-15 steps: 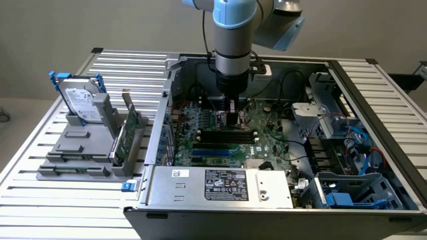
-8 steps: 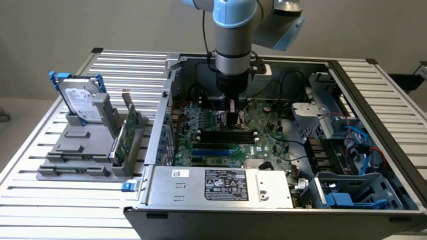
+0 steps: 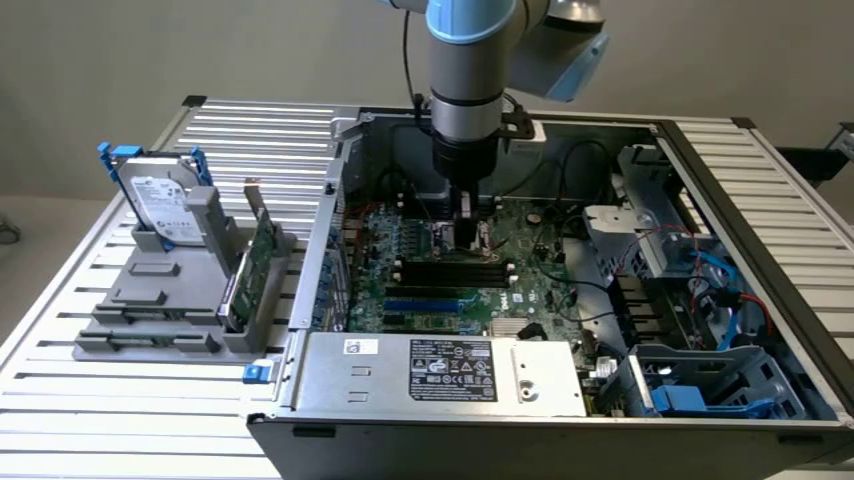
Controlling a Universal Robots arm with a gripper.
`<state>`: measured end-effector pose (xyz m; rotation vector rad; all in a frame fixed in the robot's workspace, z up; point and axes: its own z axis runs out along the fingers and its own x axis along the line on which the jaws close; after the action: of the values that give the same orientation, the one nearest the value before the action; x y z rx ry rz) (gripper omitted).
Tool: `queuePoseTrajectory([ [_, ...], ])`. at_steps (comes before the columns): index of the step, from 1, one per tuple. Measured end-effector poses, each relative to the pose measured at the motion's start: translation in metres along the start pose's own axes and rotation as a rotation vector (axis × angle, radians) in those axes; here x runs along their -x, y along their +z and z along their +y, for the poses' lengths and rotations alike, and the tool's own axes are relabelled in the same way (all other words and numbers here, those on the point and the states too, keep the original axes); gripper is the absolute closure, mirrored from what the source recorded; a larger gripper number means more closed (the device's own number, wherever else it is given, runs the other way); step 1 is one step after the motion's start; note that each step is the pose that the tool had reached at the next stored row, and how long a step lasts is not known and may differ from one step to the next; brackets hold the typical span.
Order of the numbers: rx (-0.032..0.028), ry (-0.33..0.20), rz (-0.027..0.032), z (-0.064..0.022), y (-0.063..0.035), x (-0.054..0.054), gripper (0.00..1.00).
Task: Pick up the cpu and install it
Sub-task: 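Place the cpu into insertion slot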
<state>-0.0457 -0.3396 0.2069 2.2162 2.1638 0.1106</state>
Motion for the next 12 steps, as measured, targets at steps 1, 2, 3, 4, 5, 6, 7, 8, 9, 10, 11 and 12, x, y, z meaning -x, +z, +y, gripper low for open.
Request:
queuePoseTrajectory([
  [1, 0.0, 0.0, 0.0, 0.0002, -0.0021, 0.0, 0.38],
  [2, 0.0, 0.0, 0.0, 0.0004, -0.0047, 0.0, 0.38],
  [3, 0.0, 0.0, 0.0, 0.0007, -0.0081, 0.0, 0.38],
  [4, 0.0, 0.0, 0.0, 0.001, -0.0121, 0.0, 0.38],
  [5, 0.0, 0.0, 0.0, 0.0013, -0.0161, 0.0, 0.38],
  [6, 0.0, 0.0, 0.0, 0.0016, -0.02, 0.0, 0.38],
  [7, -0.0001, 0.0, 0.0, 0.002, -0.0238, -0.001, 0.38],
  [8, -0.0002, 0.0, 0.0, 0.0025, -0.028, -0.001, 0.38],
  [9, -0.0002, 0.0, 0.0, 0.0029, -0.0313, -0.001, 0.38],
  [10, -0.0004, 0.0, -0.0001, 0.0035, -0.0343, -0.001, 0.4],
  [11, -0.0006, 0.0, 0.0, 0.0042, -0.0366, -0.001, 0.46],
  [12, -0.0009, 0.0, -0.0001, 0.0051, -0.0388, -0.001, 0.46],
])
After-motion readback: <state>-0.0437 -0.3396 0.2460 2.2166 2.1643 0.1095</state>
